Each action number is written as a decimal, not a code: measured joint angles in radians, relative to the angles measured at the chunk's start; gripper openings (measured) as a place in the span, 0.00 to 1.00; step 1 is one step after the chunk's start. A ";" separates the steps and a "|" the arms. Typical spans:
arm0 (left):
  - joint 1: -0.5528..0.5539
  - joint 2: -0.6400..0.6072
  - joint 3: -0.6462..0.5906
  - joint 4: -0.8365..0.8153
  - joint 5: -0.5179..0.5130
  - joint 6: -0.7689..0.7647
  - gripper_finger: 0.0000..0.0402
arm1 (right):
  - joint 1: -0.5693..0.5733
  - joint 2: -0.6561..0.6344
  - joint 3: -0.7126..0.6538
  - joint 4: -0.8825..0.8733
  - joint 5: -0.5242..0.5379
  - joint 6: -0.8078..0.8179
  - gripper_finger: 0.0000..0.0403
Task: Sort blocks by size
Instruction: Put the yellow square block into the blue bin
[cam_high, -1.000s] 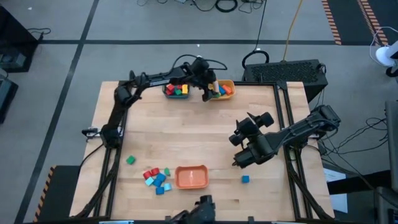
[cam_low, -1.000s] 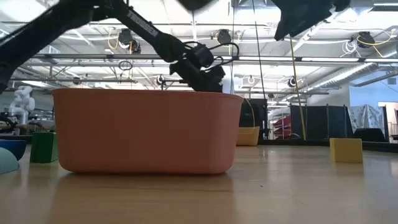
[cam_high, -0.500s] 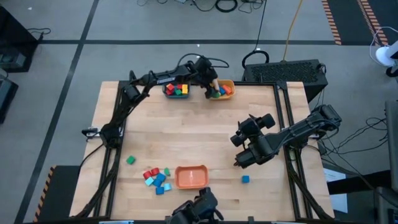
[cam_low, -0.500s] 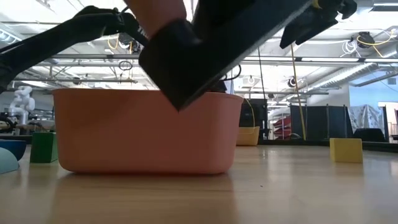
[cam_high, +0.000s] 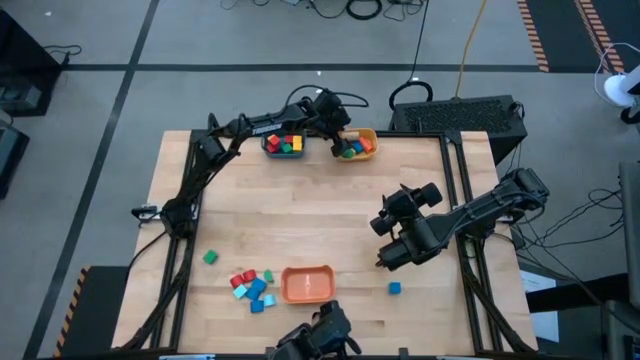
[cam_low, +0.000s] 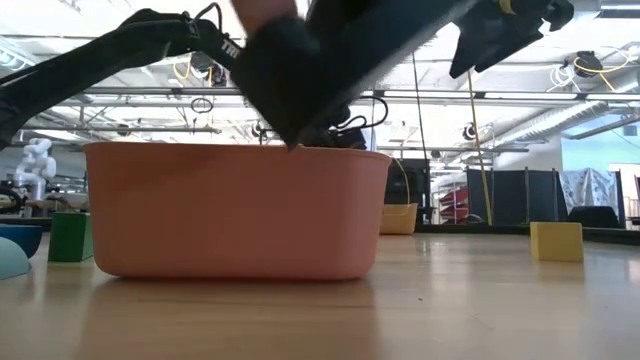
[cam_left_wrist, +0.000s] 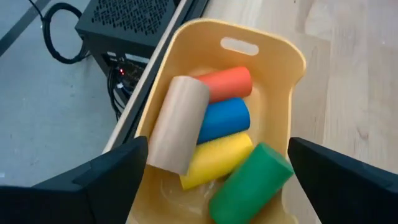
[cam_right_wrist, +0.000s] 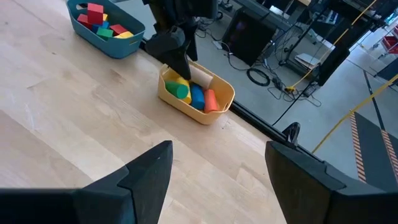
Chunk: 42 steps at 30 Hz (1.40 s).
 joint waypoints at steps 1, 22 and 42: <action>0.000 -0.005 -0.001 -0.010 0.000 0.008 0.96 | 0.000 0.000 0.000 0.000 -0.006 0.000 0.60; -0.181 -0.367 -0.115 -0.191 0.039 0.120 0.96 | 0.096 0.001 -0.086 0.239 -0.461 -0.182 0.60; -0.357 -0.901 -0.897 0.263 -0.088 -0.031 0.96 | 0.086 -0.005 -0.437 0.836 -0.733 -0.510 0.60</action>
